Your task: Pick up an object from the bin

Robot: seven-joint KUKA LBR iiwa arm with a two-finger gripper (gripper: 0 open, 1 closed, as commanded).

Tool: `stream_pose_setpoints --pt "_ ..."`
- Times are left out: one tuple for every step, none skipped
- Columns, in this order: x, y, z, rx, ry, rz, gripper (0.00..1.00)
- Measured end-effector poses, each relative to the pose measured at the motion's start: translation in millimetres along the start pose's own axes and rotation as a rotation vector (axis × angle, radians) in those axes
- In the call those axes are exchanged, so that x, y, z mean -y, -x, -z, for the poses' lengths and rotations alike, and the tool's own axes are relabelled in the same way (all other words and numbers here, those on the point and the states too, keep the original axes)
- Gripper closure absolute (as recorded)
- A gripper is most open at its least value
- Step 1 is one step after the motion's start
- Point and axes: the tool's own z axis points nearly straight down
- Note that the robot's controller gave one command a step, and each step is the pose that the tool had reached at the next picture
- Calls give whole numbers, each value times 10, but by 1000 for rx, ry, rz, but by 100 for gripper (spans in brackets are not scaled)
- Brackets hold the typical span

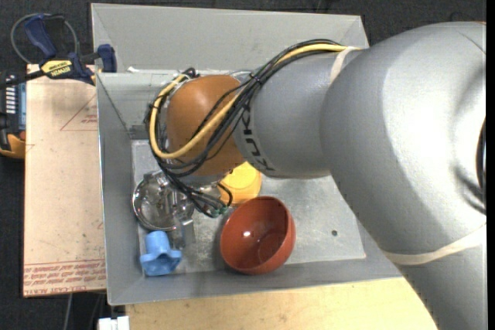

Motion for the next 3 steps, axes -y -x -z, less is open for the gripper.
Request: stream_pose_setpoints --pt "5 5 1 -1 1 4 100" --pt "5 5 0 -1 1 5 100" --pt "6 1 40 -2 1 4 100"
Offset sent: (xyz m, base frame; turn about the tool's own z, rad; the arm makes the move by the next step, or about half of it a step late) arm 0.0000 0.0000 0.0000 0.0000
